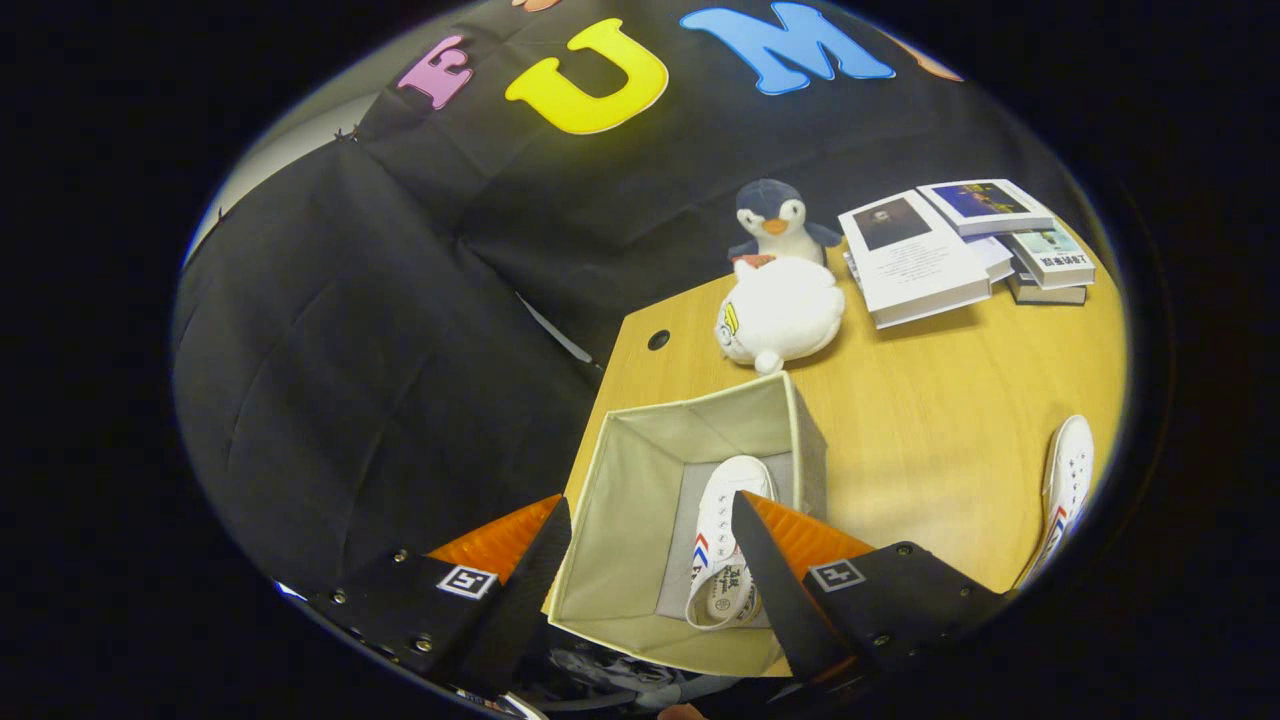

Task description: Open the storage box then place both shoes into the box .Put the left shoe in first, then the right shoe, with the right side of both shoes facing outward in a uniform manner.

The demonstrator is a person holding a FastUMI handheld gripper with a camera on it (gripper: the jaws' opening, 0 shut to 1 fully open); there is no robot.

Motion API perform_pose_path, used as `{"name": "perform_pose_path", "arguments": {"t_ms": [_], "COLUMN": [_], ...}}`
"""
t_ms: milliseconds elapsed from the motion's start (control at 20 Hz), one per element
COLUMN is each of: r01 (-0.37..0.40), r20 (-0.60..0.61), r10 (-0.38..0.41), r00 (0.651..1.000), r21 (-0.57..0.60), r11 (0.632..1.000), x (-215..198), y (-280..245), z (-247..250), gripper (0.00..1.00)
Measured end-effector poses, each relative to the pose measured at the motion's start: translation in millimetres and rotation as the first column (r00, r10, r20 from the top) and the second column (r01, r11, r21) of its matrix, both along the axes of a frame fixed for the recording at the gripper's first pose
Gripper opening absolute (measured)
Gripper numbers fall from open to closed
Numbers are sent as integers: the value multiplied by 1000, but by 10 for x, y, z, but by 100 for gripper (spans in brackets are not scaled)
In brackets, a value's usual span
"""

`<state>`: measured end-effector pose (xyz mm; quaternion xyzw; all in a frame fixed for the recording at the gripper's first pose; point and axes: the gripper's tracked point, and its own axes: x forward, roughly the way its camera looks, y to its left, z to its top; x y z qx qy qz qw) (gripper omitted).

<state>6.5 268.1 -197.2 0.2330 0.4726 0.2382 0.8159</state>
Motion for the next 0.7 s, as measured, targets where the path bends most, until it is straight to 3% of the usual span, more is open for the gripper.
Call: {"name": "perform_pose_path", "arguments": {"t_ms": [700], "r01": [136], "r20": [56], "r10": [-129], "r00": [990], "r21": [-152], "r11": [979], "x": [21], "y": [-1737], "z": [58], "gripper": [98]}}
